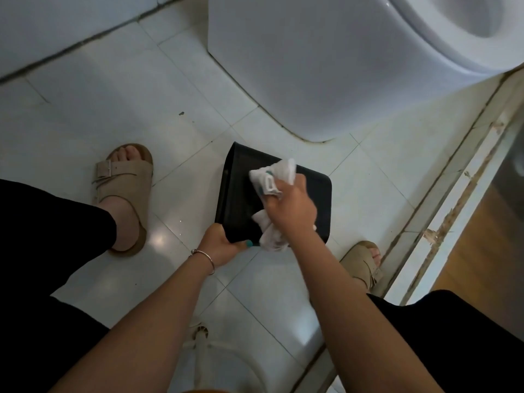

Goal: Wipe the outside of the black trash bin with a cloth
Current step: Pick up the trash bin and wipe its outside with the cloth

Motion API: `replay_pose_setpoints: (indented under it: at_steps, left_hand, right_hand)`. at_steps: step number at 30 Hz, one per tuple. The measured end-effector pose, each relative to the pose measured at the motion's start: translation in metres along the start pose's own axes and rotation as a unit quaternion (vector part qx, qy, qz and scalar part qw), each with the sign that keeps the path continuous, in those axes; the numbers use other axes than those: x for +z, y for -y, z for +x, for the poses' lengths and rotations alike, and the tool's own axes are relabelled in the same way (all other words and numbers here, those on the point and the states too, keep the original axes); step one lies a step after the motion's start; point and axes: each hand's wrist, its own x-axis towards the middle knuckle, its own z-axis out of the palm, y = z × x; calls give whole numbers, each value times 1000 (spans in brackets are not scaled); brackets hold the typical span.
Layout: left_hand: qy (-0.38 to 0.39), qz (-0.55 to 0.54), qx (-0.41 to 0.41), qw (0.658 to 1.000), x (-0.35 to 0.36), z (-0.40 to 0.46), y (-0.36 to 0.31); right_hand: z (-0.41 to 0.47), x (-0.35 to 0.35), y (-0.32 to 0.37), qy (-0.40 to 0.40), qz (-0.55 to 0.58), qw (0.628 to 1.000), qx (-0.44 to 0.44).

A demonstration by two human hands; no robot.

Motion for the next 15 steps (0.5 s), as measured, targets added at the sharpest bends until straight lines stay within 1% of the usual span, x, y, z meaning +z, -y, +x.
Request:
replay_pose_setpoints:
  at_steps: [3, 4, 6, 8, 9, 11, 13, 14, 15]
  left_hand:
    - [-1, 8, 3, 1000, 1, 0, 2]
    - [-2, 7, 1, 1000, 0, 0, 2]
    - [-6, 8, -8, 1000, 0, 0, 1]
    - [-5, 6, -14, 1000, 1, 1, 0]
    - [-3, 5, -16, 1000, 1, 0, -2]
    - [0, 2, -14, 1000, 0, -1, -3]
    - [2, -12, -11, 1000, 0, -1, -1]
    - [-2, -16, -11, 1000, 0, 0, 1]
    - [-7, -18, -13, 1000, 1, 0, 2]
  right_hand:
    - [16, -18, -41, -32, 48, 984, 168]
    - [17, -22, -50, -43, 60, 976, 203]
    - [17, -25, -52, -48, 51, 971, 229]
    - [16, -19, -37, -64, 43, 973, 217]
    - [15, -13, -23, -65, 41, 977, 197]
    - [7, 0, 8, -50, 23, 991, 121]
    - [-3, 10, 33, -29, 0, 999, 18]
    - [-4, 9, 38, -23, 0, 1000, -17]
    - [-2, 6, 38, -20, 5, 999, -30]
